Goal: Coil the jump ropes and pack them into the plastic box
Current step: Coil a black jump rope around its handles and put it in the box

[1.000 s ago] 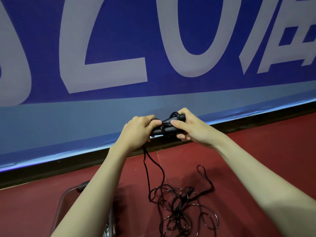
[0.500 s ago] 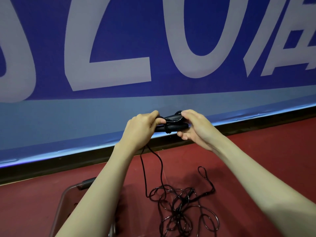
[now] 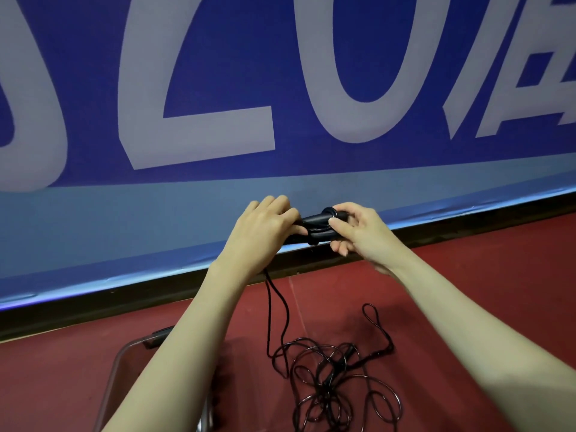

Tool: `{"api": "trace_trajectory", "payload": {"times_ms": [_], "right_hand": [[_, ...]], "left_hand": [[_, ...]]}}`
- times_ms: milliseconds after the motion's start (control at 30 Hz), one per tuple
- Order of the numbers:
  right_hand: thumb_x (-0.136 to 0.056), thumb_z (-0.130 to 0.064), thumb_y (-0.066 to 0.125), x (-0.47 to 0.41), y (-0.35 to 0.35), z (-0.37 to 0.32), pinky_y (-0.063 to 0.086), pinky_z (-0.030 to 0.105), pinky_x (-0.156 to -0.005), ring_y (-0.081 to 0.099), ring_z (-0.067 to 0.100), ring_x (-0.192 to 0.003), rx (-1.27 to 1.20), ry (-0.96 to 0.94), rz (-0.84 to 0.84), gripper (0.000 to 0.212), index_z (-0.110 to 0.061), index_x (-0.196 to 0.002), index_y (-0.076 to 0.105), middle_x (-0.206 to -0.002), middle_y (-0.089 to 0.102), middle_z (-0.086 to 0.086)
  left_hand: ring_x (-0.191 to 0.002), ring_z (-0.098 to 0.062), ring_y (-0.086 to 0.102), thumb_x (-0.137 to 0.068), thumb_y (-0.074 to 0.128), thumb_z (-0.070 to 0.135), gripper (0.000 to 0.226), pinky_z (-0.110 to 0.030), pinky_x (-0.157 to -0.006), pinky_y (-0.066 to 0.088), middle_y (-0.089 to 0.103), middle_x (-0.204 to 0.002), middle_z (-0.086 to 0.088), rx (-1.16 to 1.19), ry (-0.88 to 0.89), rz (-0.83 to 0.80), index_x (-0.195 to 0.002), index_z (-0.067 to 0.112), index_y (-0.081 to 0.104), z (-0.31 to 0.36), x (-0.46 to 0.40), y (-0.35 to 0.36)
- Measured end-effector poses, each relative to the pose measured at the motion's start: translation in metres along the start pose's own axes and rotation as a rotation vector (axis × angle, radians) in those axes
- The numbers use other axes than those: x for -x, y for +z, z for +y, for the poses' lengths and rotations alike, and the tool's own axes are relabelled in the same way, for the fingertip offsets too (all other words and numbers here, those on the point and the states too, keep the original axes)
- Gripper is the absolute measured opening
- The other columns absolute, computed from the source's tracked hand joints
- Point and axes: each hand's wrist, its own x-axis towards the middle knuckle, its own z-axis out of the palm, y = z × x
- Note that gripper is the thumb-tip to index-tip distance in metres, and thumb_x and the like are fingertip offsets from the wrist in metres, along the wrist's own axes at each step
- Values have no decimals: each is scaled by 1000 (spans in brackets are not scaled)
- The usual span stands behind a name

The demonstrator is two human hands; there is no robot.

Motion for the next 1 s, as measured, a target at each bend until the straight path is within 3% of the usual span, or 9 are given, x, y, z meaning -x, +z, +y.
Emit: {"api": "trace_trajectory", "payload": {"times_ms": [133, 267, 367, 467, 533, 667, 800, 900, 1000], "right_hand": [[-101, -4, 48, -13, 3, 0, 42, 22, -44, 51, 20, -53, -312, 79, 283, 11, 4, -106, 55, -91, 59, 18], [-99, -1, 50, -16, -9, -10, 40, 24, -46, 49, 23, -55, -696, 246, 466, 13, 7, -88, 50, -88, 57, 21], [-99, -1, 50, -15, -13, -6, 40, 25, -46, 49, 23, -54, -653, 245, 489, 15, 4, -85, 51, -88, 57, 20], [-100, -6, 52, -13, -16, 3, 44, 23, -46, 53, 16, -49, -215, 86, 425, 5, -3, -101, 56, -87, 58, 11], [-98, -8, 54, -11, -17, 4, 46, 25, -49, 54, 12, -45, 49, -35, 357, 11, -9, -109, 53, -88, 58, 5], [-95, -10, 57, -4, -8, -1, 45, 25, -54, 56, 15, -51, 387, -190, 175, 18, -22, -107, 54, -90, 61, 0], [-96, -11, 55, 3, -1, -7, 45, 25, -58, 54, 13, -53, 519, -199, -115, 17, -24, -107, 54, -88, 61, -2], [-97, -9, 55, 6, -2, -12, 42, 31, -57, 51, 17, -55, 465, -129, -303, 14, -16, -108, 55, -91, 61, 6], [-97, -3, 53, 11, -4, -14, 38, 26, -53, 46, 18, -55, 302, -58, -385, 12, -6, -108, 55, -86, 59, 5]], "left_hand": [[-47, -26, 42, -95, 39, 40, 38, -31, -37, 31, 48, -69, -3, 40, -46, 56, -76, 10, 52, 14, -2, -1], [-68, -32, 53, -102, 39, 43, 33, -36, -54, 36, 45, -74, 4, 122, -32, -231, -82, 16, 40, 31, -3, 5], [-79, -25, 54, -103, 33, 45, 30, -33, -58, 29, 50, -81, 5, 106, 12, -323, -86, 20, 35, 48, -5, 9], [-79, -26, 55, -103, 32, 44, 29, -34, -57, 27, 54, -83, 4, 129, 36, -282, -87, 20, 38, 52, -9, 7], [-81, -24, 54, -102, 33, 43, 30, -35, -58, 32, 58, -87, 3, 170, 16, -245, -89, 18, 44, 49, -13, 1], [-73, -23, 55, -100, 46, 36, 24, -38, -64, 44, 65, -82, 2, 467, -160, -205, -92, 17, 59, 39, -13, -13], [-43, -10, 40, -95, 59, 21, 22, -21, -45, 35, 49, -48, 11, 935, -513, -197, -78, 7, 62, 29, -7, -19], [-49, -6, 45, -87, 70, 17, 18, -15, -50, 37, 54, -57, 8, 1037, -652, -211, -77, 4, 64, 20, -1, -19], [-57, -6, 49, -84, 73, 15, 20, -12, -54, 38, 56, -63, 4, 1120, -696, -249, -76, 3, 59, 13, 5, -15]]}}
